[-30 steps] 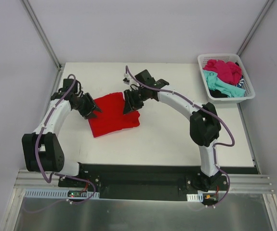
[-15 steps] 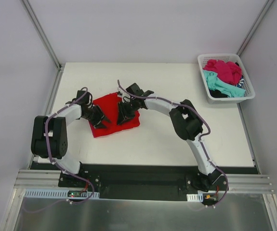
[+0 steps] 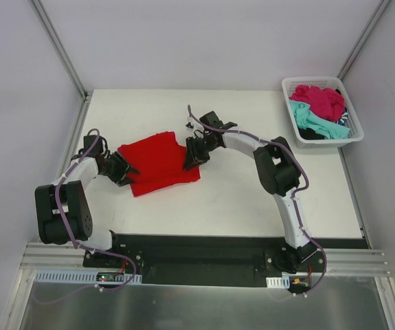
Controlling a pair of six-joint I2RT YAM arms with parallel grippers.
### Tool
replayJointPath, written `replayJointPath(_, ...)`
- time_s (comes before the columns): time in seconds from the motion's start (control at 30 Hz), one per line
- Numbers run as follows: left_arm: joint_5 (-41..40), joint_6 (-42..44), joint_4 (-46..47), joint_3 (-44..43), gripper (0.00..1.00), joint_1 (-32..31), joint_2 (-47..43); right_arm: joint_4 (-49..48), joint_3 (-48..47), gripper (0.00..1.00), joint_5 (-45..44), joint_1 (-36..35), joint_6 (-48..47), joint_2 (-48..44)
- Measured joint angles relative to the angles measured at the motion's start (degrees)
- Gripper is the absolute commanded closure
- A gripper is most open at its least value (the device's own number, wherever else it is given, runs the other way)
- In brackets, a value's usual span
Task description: Fold and stack the t-shirts
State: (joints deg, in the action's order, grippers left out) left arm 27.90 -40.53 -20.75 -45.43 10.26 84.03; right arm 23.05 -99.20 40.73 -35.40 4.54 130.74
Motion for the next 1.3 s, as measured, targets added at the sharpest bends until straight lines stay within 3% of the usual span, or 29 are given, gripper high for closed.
replayJointPath(0.2,-0.4,1.1,-3.7,-0.7,0.57,0.3,-2.3,1.8,0.3,0.72,-1.6,-0.1,-1.3,-1.2)
replayJointPath(0.43,-0.7,1.7,-9.2,-4.9,0.57,0.3,-7.8,4.2,1.3,0.71,-4.3,-2.1,-2.0,-9.4)
replayJointPath(0.63,-8.8,5.1,-15.5,-13.9,0.57,0.3,-12.0,7.0,-4.9,0.7,-6.4,-5.0,-2.3,-11.5)
replayJointPath(0.83,-15.2,7.1,-19.7,-15.5,0.57,0.3,-15.0,12.1,-12.6,0.7,-12.0,-8.1,-2.5,-8.2)
replayJointPath(1.13,-17.2,7.4,-22.6,-13.8,0.56,0.3,-19.1,14.4,-13.5,0.69,-15.3,-11.0,-2.2,0.8)
replayJointPath(1.3,-22.1,8.7,-24.5,-14.2,0.56,0.3,-22.5,20.9,-22.4,0.67,-17.0,-10.9,-1.2,8.9)
